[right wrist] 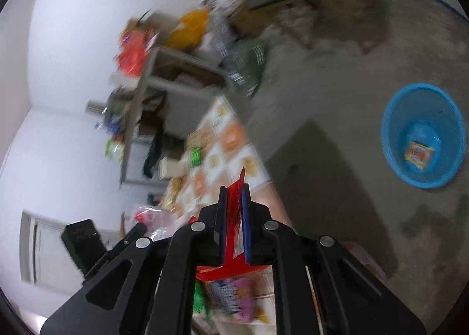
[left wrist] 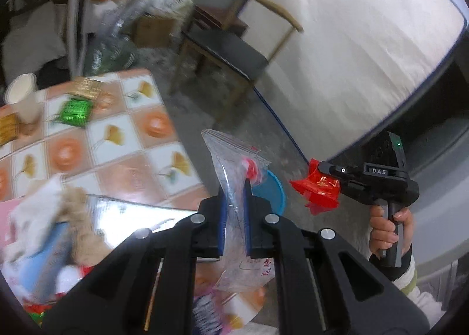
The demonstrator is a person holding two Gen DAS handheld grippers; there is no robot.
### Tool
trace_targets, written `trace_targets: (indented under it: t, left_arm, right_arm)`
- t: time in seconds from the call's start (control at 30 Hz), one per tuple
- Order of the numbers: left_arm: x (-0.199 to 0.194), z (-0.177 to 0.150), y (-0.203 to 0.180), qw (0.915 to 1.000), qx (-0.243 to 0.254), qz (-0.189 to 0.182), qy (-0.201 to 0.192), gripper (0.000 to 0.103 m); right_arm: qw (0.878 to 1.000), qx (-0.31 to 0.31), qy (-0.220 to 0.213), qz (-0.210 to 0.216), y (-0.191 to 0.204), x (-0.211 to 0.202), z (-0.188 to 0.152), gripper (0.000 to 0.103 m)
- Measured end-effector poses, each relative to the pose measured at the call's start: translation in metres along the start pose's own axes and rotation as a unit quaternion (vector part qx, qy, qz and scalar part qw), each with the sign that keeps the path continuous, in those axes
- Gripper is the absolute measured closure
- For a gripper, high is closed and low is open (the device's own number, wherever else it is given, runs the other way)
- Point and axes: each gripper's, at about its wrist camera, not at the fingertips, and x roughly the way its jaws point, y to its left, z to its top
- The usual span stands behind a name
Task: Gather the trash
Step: 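Carry the plastic bag and red wrapper to the blue wastebasket and release both, then move both tools back over the table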
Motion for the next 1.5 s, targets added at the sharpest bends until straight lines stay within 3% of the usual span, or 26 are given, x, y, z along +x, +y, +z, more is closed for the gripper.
trace_targets:
  t: [0.2, 0.37, 0.63, 0.67, 0.7, 0.73, 0.77, 0.8, 0.93, 1.1, 1.33, 1.5]
  left_arm:
    - [0.088, 0.006, -0.050, 0.9979, 0.031, 0.003, 0.056, 0.095]
    - [0.173, 0.007, -0.084, 0.9932, 0.039, 0.001, 0.110, 0.095]
    - [0.297, -0.003, -0.128, 0.9844, 0.033, 0.000, 0.173, 0.094]
    - [0.309, -0.005, -0.131, 0.9833, 0.030, -0.001, 0.180, 0.086]
    - [0.327, -0.008, -0.133, 0.9816, 0.020, -0.004, 0.190, 0.079]
    - [0.338, -0.009, -0.135, 0.9811, 0.014, -0.001, 0.193, 0.060]
    - [0.347, -0.011, -0.136, 0.9810, 0.010, 0.011, 0.193, 0.048]
    - [0.353, -0.012, -0.135, 0.9822, 0.008, 0.025, 0.186, 0.047]
    - [0.350, -0.015, -0.135, 0.9844, 0.003, 0.021, 0.175, 0.041]
    - [0.320, -0.006, -0.127, 0.9893, 0.001, 0.009, 0.146, 0.041]
    - [0.220, -0.009, -0.116, 0.9944, 0.034, -0.004, 0.100, 0.038]
    - [0.121, -0.024, -0.098, 0.9987, 0.041, 0.003, 0.028, 0.030]
  right_arm:
    - [0.995, 0.069, -0.043, -0.053, -0.094, -0.022, 0.009, 0.094]
    - [0.988, 0.131, -0.054, -0.062, -0.161, -0.022, 0.020, 0.094]
    - [0.967, 0.200, -0.116, -0.105, -0.245, -0.018, 0.045, 0.090]
    - [0.965, 0.206, -0.123, -0.106, -0.251, -0.016, 0.047, 0.089]
    - [0.963, 0.210, -0.128, -0.107, -0.260, -0.014, 0.049, 0.077]
    - [0.961, 0.207, -0.134, -0.126, -0.269, -0.010, 0.053, 0.056]
    - [0.959, 0.205, -0.139, -0.141, -0.274, -0.009, 0.055, 0.047]
    - [0.955, 0.199, -0.150, -0.162, -0.281, -0.009, 0.055, 0.042]
    - [0.947, 0.180, -0.162, -0.209, -0.292, -0.011, 0.045, 0.042]
    - [0.946, 0.172, -0.177, -0.212, -0.299, -0.028, 0.032, 0.042]
    - [0.952, 0.141, -0.193, -0.190, -0.276, -0.070, -0.013, 0.041]
    - [0.958, 0.119, -0.182, -0.187, -0.251, -0.089, -0.048, 0.033]
